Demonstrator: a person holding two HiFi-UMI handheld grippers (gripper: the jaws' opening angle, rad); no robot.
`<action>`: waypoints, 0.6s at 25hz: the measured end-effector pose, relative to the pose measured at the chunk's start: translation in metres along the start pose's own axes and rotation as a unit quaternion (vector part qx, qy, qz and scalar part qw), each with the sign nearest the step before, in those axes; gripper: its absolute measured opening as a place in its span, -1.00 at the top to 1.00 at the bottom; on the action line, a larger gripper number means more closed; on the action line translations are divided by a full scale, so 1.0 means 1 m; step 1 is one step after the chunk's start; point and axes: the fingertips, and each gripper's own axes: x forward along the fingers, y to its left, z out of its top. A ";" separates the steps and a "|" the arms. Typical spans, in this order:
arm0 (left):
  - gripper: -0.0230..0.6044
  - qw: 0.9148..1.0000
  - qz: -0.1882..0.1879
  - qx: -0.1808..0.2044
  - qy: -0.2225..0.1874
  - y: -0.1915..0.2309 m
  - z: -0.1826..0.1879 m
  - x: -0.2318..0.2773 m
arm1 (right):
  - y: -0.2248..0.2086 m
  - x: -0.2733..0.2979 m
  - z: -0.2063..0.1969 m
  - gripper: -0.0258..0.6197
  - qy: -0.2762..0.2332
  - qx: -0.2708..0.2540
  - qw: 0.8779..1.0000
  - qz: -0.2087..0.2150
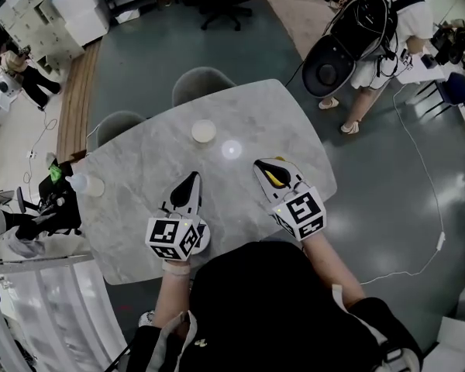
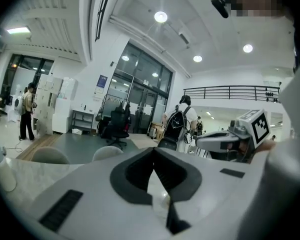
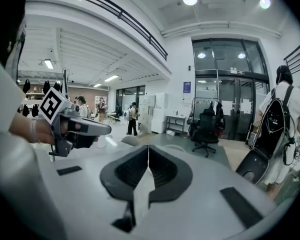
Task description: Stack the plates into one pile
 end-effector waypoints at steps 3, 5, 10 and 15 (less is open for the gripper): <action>0.90 1.000 -0.009 0.015 -0.012 -0.008 0.013 0.002 | -0.008 -0.008 0.007 0.87 -0.013 -0.002 1.000 -0.008; 0.90 0.999 -0.015 0.025 -0.016 -0.013 0.018 0.004 | -0.012 -0.012 0.011 0.87 -0.021 -0.005 1.000 -0.011; 0.90 0.999 -0.028 0.036 -0.020 -0.019 0.026 0.002 | -0.012 -0.019 0.018 0.87 -0.038 -0.013 0.999 -0.015; 0.90 0.998 -0.036 0.050 -0.019 -0.024 0.026 0.003 | -0.010 -0.017 0.016 0.87 -0.042 -0.012 0.999 -0.015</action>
